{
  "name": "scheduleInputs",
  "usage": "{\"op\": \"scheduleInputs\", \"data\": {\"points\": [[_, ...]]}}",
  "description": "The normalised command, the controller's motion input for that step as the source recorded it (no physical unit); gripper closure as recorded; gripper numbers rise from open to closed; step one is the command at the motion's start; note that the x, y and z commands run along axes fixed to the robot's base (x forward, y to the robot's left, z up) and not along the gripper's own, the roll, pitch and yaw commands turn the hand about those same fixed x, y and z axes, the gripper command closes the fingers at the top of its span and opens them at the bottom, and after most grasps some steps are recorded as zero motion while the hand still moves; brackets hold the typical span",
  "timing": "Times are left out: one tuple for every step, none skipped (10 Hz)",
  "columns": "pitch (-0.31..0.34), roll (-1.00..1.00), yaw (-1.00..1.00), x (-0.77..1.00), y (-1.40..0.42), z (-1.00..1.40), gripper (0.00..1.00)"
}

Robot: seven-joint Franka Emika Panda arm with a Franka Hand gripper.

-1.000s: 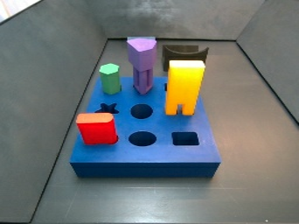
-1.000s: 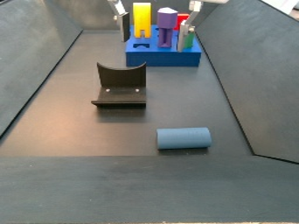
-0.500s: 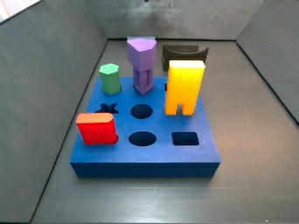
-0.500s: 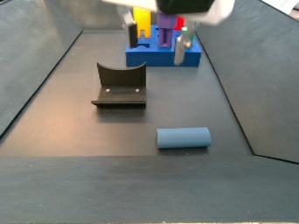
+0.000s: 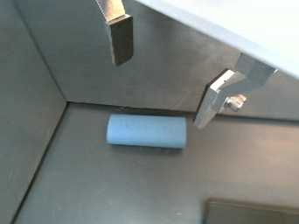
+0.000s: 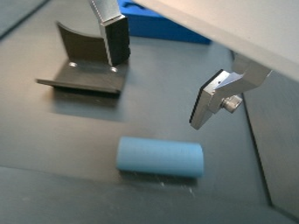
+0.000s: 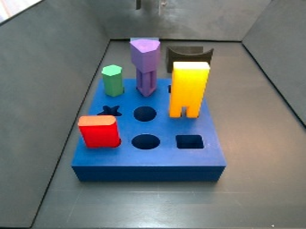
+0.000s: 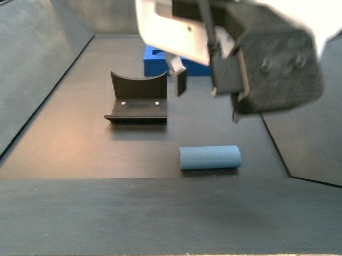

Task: Pick up the oval object. Move up. Place the oval object on the fixture. Regrasp the oval object. Move to above the board. Insert the oval object.
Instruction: Pick up the oval object.

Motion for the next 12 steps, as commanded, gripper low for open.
{"op": "scheduleInputs", "data": {"points": [[-0.009,-0.05,-0.98,-0.02,0.00,-0.25,0.00],[-0.034,-0.02,-1.00,0.00,0.00,-0.27,0.00],[-0.157,-0.07,-1.00,0.00,-0.01,-0.48,0.00],[-0.246,-0.10,-0.96,-0.07,-0.05,-0.53,0.00],[-0.307,-0.21,-0.87,-0.10,-0.09,-0.33,0.00],[-0.340,-0.36,-0.74,-0.10,-0.07,-0.13,0.00],[-0.343,-0.45,-0.66,-0.05,-0.04,-0.03,0.00],[-0.324,-0.50,-0.58,-0.01,-0.01,0.00,0.00],[-0.216,-0.50,-0.39,-0.05,0.02,0.00,0.00],[-0.179,-0.39,-0.28,0.00,0.36,-0.32,0.00],[-0.069,-0.15,-0.35,0.00,0.26,-0.78,0.00],[-0.141,-0.22,-0.40,-0.02,0.15,-0.61,0.00]]}}
